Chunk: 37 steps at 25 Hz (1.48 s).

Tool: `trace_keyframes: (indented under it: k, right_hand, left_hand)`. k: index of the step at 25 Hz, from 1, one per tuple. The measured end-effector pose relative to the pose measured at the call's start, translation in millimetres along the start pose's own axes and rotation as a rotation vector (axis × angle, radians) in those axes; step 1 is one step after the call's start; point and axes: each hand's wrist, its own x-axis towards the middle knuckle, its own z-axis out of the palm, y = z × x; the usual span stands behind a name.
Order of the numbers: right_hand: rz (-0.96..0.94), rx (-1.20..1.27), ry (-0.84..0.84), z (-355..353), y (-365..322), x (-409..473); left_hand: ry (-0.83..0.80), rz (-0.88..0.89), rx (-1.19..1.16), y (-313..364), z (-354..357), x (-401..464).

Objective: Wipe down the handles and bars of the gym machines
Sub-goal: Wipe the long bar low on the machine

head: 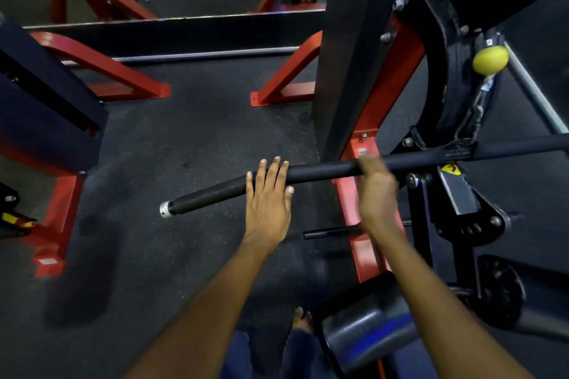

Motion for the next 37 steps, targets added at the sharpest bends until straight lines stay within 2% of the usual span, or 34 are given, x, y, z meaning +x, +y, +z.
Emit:
trace_keyframes:
  k: [1,2,3,4,5,8,9,10,12,15,16,18,20,22,23,25,26,27,28,29,31,32,33,34,35,36,37]
  right_hand:
    - [-0.092,-0.002,-0.13,14,-23,-13]
    - [-0.285,-0.045,-0.273,26,-36,-24]
    - [-0.433,-0.117,-0.345,31,-37,-30]
    - [-0.531,-0.152,-0.317,27,-24,-22]
    - [-0.528,-0.174,-0.218,15,0,-5]
    - [-0.136,-0.139,0.106,-32,41,22]
    - [-0.061,-0.155,0.143,-34,37,23]
    - [-0.034,-0.158,0.129,-28,21,19]
    - [-0.133,-0.146,-0.046,3,-20,3]
    - [-0.489,-0.232,-0.187,31,-28,-7]
    - [-0.518,-0.242,-0.18,22,-19,2]
    - [-0.374,-0.284,-0.054,-15,10,26]
    - [-0.083,-0.304,0.073,-49,26,38]
    - [0.023,-0.213,0.087,-43,11,34]
    - [-0.05,-0.179,-0.004,-28,-11,26]
    - [-0.344,-0.257,-0.207,7,-49,-6]
    - [-0.486,-0.3,-0.215,16,-51,-15]
    - [-0.566,-0.31,-0.15,14,-44,-13]
    - [-0.528,-0.271,-0.075,6,-26,-3]
    - [-0.402,-0.219,-0.015,-11,-8,8]
    - [-0.063,-0.307,0.141,-43,36,35]
    - [0.152,-0.218,0.185,-54,45,43]
    - [0.266,-0.131,0.182,-51,47,47]
    - [0.308,0.061,0.172,-43,31,44]
    - [0.199,0.003,0.099,-25,5,31]
    - [0.069,-0.017,-0.073,-5,-14,14]
    - [-0.16,-0.122,-0.209,3,-28,-2]
  left_hand:
    - [-0.003,-0.006,-0.004,1,0,0]
    - [-0.011,-0.007,-0.007,1,0,-1]
    - [-0.022,-0.002,-0.007,-1,-1,-1]
    - [-0.032,0.004,-0.001,-2,-2,-1]
    - [-0.039,0.009,0.004,-3,-3,-1]
    - [-0.052,-0.004,0.012,0,-3,-1]
    - [-0.054,-0.019,0.02,3,-3,-1]
    - [-0.054,-0.037,0.028,6,-2,0]
    - [-0.057,-0.07,0.034,11,-1,0]
    - [-0.07,-0.073,0.033,14,-5,1]
    - [-0.08,-0.07,0.037,13,-6,1]
    - [-0.095,-0.069,0.045,11,-7,1]
    - [-0.096,-0.077,0.028,11,-7,1]
    - [-0.093,-0.091,0.014,14,-6,2]
    - [-0.091,-0.1,0.01,17,-6,2]
    - [-0.088,-0.114,0.008,20,-7,2]
    - [-0.09,-0.116,0.007,20,-8,2]
    - [-0.093,-0.113,0.005,19,-8,2]
    - [-0.096,-0.109,0.002,17,-9,2]
    - [-0.099,-0.103,0.002,15,-9,2]
    - [-0.099,-0.099,0.007,14,-8,2]
    - [-0.1,-0.106,0.011,15,-7,1]
    - [-0.1,-0.12,0.019,17,-5,1]
    - [-0.101,-0.136,0.03,20,-4,2]
    - [-0.101,-0.148,0.044,23,-3,2]
    - [-0.097,-0.147,0.061,27,-2,3]
    - [-0.096,-0.132,0.077,30,-1,4]
